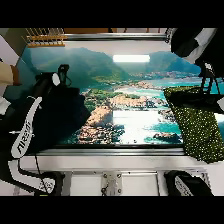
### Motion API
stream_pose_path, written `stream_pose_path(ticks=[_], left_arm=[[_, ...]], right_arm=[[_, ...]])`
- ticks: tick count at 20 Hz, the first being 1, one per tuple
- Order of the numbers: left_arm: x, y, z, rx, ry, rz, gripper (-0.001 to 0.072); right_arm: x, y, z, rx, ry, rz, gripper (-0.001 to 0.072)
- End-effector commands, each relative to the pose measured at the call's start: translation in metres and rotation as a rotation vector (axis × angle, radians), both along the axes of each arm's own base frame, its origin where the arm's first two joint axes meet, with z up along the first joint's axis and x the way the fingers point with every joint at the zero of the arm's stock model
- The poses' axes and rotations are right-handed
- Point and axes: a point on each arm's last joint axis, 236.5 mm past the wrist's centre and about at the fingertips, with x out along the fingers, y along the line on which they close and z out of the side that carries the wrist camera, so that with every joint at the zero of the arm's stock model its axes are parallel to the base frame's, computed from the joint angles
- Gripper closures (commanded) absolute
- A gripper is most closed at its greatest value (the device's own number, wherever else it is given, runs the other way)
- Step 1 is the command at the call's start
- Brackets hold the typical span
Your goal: Fold the clothes and pants, and hang the long-sleeved shirts on hangers.
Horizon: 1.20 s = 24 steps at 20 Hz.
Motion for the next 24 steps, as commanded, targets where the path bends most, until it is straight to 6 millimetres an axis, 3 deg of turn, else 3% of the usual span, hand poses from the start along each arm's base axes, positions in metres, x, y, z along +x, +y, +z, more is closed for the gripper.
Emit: stream_pose_path(ticks=[1, 2, 4, 6, 8, 10, 11, 12, 14, 16, 18, 20, 22, 24], left_arm=[[0.016, -0.101, 0.081, -0.092, -0.173, -0.222, 0.0702], [0.016, -0.141, 0.107, -0.147, -0.243, -0.280, 0.0702], [0.005, -0.209, 0.141, -0.219, -0.343, -0.384, 0.0702], [-0.013, -0.265, 0.149, -0.246, -0.367, -0.482, 0.0701], [-0.026, -0.306, 0.140, -0.257, -0.363, -0.552, 0.0693], [-0.025, -0.321, 0.130, -0.268, -0.340, -0.542, 0.0097], [-0.020, -0.312, 0.129, -0.292, -0.307, -0.471, 0.0083], [-0.013, -0.292, 0.128, -0.311, -0.265, -0.379, 0.0090], [-0.003, -0.231, 0.118, -0.318, -0.169, -0.195, 0.0091], [-0.006, -0.157, 0.099, -0.293, -0.082, -0.027, 0.0090], [-0.029, -0.092, 0.066, -0.261, 0.010, 0.110, 0.0090], [-0.067, -0.036, 0.022, -0.250, 0.130, 0.266, 0.0090], [-0.102, -0.012, -0.015, -0.350, 0.243, 0.417, 0.0090], [-0.121, -0.006, -0.044, -0.492, 0.315, 0.567, 0.0090]], right_arm=[[0.001, 0.013, 0.007, 0.087, 0.003, -0.014, 0.0658], [0.000, 0.022, 0.012, 0.137, 0.002, -0.008, 0.0658], [0.014, 0.014, 0.031, 0.105, -0.118, -0.004, 0.0660], [0.029, -0.012, 0.055, 0.087, -0.228, -0.093, 0.0661], [0.032, -0.034, 0.068, 0.076, -0.282, -0.160, 0.0661], [0.027, -0.049, 0.073, 0.067, -0.290, -0.195, 0.0661], [0.024, -0.054, 0.074, 0.065, -0.286, -0.206, 0.0661], [0.021, -0.058, 0.074, 0.063, -0.282, -0.215, 0.0661], [0.017, -0.062, 0.072, 0.061, -0.267, -0.221, 0.0661], [0.013, -0.059, 0.068, 0.063, -0.244, -0.208, 0.0661], [0.009, -0.055, 0.062, 0.069, -0.214, -0.190, 0.0661], [0.006, -0.052, 0.059, 0.072, -0.195, -0.179, 0.0661], [0.004, -0.050, 0.057, 0.075, -0.186, -0.173, 0.0661], [0.005, -0.050, 0.058, 0.077, -0.187, -0.173, 0.0661]])
